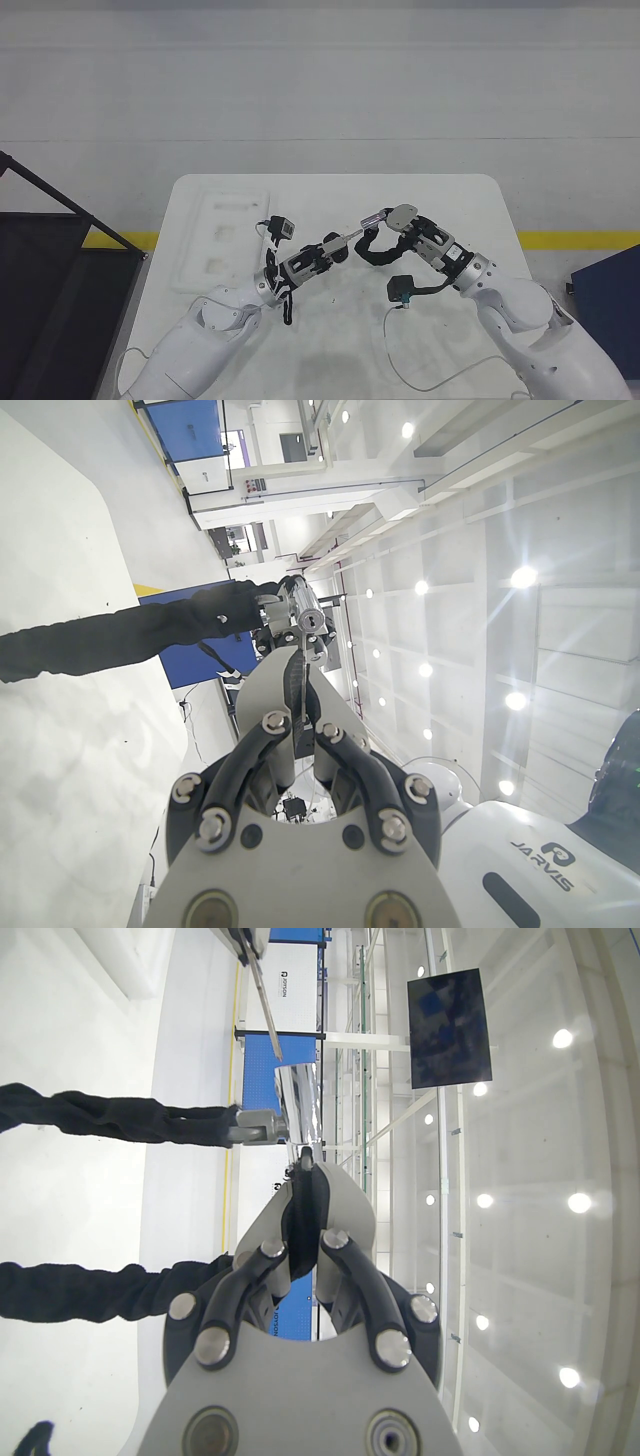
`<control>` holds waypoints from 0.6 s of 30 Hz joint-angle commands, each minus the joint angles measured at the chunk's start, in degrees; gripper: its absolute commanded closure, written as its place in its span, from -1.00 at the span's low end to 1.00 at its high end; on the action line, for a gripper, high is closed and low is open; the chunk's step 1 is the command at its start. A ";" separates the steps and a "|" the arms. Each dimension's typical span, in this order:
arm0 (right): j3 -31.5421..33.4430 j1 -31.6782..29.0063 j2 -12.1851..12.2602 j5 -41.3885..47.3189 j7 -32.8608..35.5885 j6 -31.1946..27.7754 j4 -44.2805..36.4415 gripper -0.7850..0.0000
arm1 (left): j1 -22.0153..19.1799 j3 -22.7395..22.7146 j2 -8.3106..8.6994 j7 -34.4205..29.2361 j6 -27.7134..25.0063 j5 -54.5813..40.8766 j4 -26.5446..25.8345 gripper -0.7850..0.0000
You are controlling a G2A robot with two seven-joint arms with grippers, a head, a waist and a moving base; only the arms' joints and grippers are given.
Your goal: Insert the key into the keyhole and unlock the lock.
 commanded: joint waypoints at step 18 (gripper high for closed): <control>0.00 0.00 0.00 0.00 0.00 0.00 0.00 1.00 | 0.36 -1.73 -0.93 -1.50 1.49 -0.59 -0.25 1.00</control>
